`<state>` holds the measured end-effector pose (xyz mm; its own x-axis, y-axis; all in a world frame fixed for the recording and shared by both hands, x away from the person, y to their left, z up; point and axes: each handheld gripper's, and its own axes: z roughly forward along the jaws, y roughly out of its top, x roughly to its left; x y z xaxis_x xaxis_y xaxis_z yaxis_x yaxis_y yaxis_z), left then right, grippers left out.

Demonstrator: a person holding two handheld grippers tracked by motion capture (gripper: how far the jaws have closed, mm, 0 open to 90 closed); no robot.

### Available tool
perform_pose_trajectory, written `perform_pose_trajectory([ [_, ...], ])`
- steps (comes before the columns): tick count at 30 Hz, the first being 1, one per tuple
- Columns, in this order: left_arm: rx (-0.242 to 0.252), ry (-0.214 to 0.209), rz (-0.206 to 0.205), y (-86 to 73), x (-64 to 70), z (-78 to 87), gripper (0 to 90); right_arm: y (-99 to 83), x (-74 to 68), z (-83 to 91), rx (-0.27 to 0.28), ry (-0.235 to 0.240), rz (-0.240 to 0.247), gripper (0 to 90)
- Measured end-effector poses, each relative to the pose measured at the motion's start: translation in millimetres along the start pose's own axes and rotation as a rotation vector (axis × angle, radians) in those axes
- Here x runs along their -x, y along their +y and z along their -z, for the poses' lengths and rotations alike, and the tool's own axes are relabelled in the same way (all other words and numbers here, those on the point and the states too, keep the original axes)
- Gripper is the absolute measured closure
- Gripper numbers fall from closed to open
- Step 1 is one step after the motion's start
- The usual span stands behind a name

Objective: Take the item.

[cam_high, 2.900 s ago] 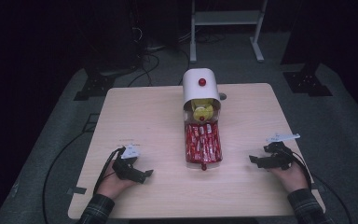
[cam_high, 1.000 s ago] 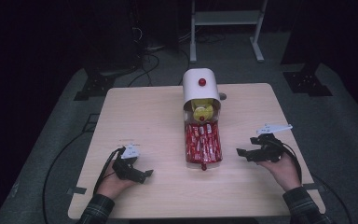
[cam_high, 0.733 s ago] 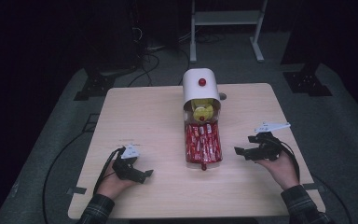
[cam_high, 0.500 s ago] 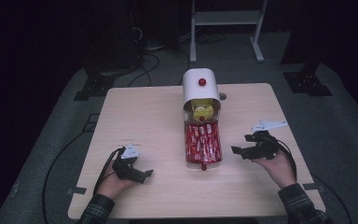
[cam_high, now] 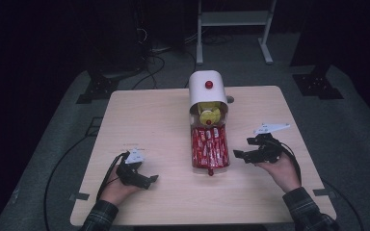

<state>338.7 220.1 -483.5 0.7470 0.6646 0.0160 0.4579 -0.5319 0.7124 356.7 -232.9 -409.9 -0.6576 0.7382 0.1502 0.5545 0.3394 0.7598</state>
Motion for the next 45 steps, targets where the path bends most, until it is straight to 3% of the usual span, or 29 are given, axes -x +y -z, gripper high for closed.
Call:
perform_pose_trajectory([
  [45, 0.001, 0.000, 0.000, 0.0, 0.0, 0.0, 0.0, 25.4, -38.9, -36.3, 0.000, 0.084, 0.061, 22.7],
])
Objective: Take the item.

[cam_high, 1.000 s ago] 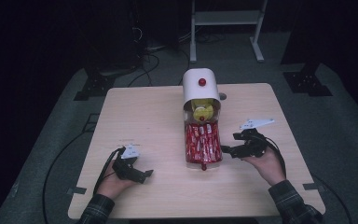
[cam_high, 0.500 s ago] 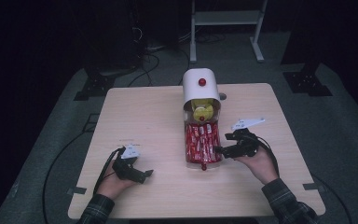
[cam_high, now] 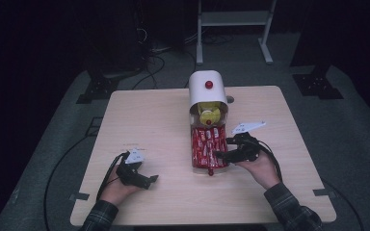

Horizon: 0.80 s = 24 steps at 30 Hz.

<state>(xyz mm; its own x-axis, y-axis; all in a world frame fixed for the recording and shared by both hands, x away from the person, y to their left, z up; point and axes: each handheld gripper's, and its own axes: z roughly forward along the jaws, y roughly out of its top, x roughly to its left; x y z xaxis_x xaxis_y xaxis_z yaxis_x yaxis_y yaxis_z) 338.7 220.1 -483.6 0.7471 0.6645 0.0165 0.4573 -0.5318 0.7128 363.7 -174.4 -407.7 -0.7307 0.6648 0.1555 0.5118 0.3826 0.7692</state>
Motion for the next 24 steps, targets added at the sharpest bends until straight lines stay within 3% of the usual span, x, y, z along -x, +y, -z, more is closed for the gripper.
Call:
perform_pose_trajectory([
  [24, 0.003, 0.000, 0.003, 0.0, 0.2, -0.2, 0.0, 3.7, -10.7, -22.1, -0.005, 0.005, 0.045, 32.5],
])
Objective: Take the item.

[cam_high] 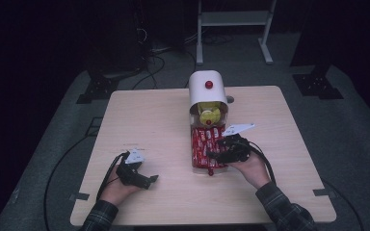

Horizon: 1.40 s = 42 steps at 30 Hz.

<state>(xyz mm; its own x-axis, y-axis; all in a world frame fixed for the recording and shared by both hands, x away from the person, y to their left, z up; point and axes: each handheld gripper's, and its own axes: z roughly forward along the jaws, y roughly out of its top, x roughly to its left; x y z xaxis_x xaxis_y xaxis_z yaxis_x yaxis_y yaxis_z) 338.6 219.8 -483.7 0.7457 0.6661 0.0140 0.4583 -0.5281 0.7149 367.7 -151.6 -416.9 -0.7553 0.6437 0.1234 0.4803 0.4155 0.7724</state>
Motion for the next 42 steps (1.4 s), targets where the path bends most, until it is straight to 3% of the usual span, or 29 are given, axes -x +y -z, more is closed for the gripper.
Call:
perform_pose_trajectory([
  [11, -0.003, 0.000, -0.004, 0.0, -0.2, 0.2, 0.0, -0.2, -3.4, -4.4, -0.006, -0.006, 0.023, 38.4],
  [25, -0.003, 0.001, -0.003, 0.0, -0.2, 0.2, 0.0, -3.0, -7.5, -5.1, -0.007, -0.091, 0.073, 57.5],
  [30, -0.003, 0.000, -0.003, 0.0, -0.2, 0.2, 0.0, -3.4, -7.0, -4.3, -0.003, -0.092, 0.065, 63.6],
  [31, -0.003, 0.000, -0.003, 0.0, -0.2, 0.2, 0.0, -3.6, -6.6, -3.3, -0.001, -0.090, 0.063, 69.3],
  [35, -0.003, 0.000, -0.003, 0.0, -0.2, 0.2, 0.0, -4.1, -3.4, -1.1, 0.008, -0.090, 0.054, 74.4],
  [37, -0.003, 0.000, -0.003, 0.0, -0.2, 0.2, 0.0, -4.5, -2.1, 0.6, 0.010, -0.092, 0.047, 83.1],
  [42, -0.001, 0.000, -0.001, 0.0, -0.1, 0.1, 0.0, -5.0, 1.6, 3.9, 0.025, -0.085, 0.028, 87.3],
])
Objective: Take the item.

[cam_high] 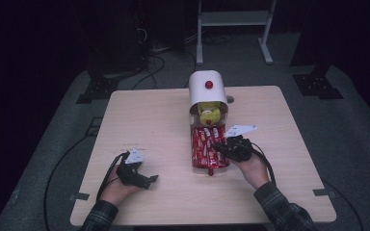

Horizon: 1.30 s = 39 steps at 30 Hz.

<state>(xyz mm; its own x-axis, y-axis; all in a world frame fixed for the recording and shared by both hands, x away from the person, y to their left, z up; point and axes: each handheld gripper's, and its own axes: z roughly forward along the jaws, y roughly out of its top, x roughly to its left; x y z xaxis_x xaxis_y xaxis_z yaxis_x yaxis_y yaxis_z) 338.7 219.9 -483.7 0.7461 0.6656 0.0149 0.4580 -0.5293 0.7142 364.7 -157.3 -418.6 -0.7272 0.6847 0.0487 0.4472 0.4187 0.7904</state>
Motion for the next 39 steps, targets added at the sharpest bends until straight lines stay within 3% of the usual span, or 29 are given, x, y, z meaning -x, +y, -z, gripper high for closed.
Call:
perform_pose_trajectory([
  [19, -0.002, 0.000, -0.002, 0.0, -0.2, 0.1, 0.0, -0.2, 3.5, 17.7, 0.031, 0.007, -0.010, 87.9],
  [39, -0.002, 0.000, -0.002, 0.0, -0.1, 0.1, 0.0, -9.2, 13.6, 39.4, 0.051, -0.025, -0.026, 87.9],
])
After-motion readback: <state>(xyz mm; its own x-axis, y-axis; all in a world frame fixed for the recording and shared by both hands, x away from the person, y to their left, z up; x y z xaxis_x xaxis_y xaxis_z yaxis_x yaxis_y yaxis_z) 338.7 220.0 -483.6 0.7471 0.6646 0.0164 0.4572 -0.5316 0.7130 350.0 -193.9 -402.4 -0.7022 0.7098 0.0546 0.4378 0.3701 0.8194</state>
